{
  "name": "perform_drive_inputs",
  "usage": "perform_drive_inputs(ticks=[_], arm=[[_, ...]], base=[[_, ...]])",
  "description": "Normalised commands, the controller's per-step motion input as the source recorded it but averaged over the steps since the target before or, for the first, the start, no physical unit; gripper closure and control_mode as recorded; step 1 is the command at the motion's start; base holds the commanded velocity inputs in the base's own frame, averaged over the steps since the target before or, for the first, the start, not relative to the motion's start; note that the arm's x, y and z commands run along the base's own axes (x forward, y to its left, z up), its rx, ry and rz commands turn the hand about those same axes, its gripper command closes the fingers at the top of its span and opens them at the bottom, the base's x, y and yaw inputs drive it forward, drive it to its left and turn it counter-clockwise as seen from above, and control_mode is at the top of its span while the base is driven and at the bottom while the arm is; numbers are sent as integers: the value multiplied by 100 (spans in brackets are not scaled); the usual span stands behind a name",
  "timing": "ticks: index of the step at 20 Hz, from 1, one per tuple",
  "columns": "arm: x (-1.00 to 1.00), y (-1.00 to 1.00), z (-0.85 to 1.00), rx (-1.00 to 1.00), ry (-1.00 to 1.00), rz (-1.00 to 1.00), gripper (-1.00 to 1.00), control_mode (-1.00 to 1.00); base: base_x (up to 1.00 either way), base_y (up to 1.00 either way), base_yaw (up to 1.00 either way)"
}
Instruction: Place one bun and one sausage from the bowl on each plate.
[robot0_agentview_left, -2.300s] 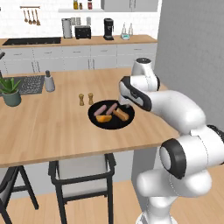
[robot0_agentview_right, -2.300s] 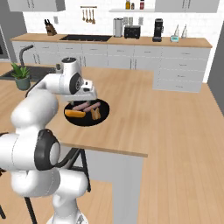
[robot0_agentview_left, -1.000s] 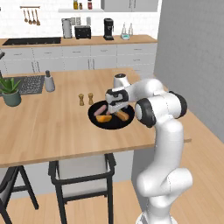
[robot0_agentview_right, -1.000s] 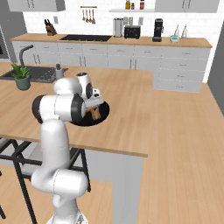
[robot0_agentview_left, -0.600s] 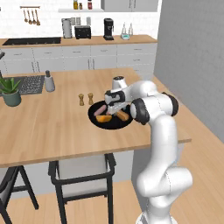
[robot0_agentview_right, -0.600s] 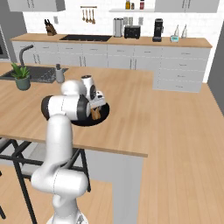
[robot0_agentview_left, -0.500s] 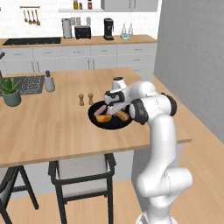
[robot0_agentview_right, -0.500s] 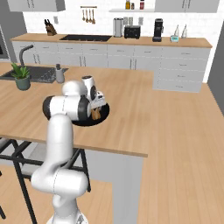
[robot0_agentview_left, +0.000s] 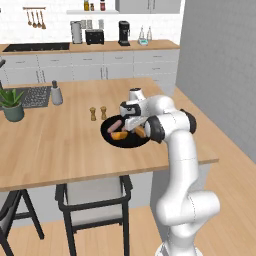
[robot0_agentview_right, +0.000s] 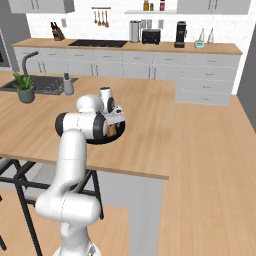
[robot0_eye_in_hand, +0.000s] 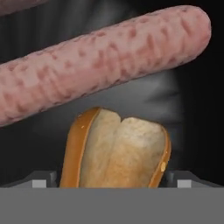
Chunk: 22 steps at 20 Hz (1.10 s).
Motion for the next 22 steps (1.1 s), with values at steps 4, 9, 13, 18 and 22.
perform_drive_inputs(ticks=[4, 9, 13, 18, 22], arm=[[0, -1, -29, 0, 6, 0, -100, -100], [0, 0, -31, 0, 7, 0, 100, -100], [0, 0, -4, 0, 0, 0, 100, -100], [-33, 0, 48, 0, 0, 0, 100, -100], [-94, 0, 100, 4, -3, 0, 100, -100]], base=[[0, 0, 0], [0, 0, 0], [0, 0, 0], [0, 0, 0], [0, 0, 0]])
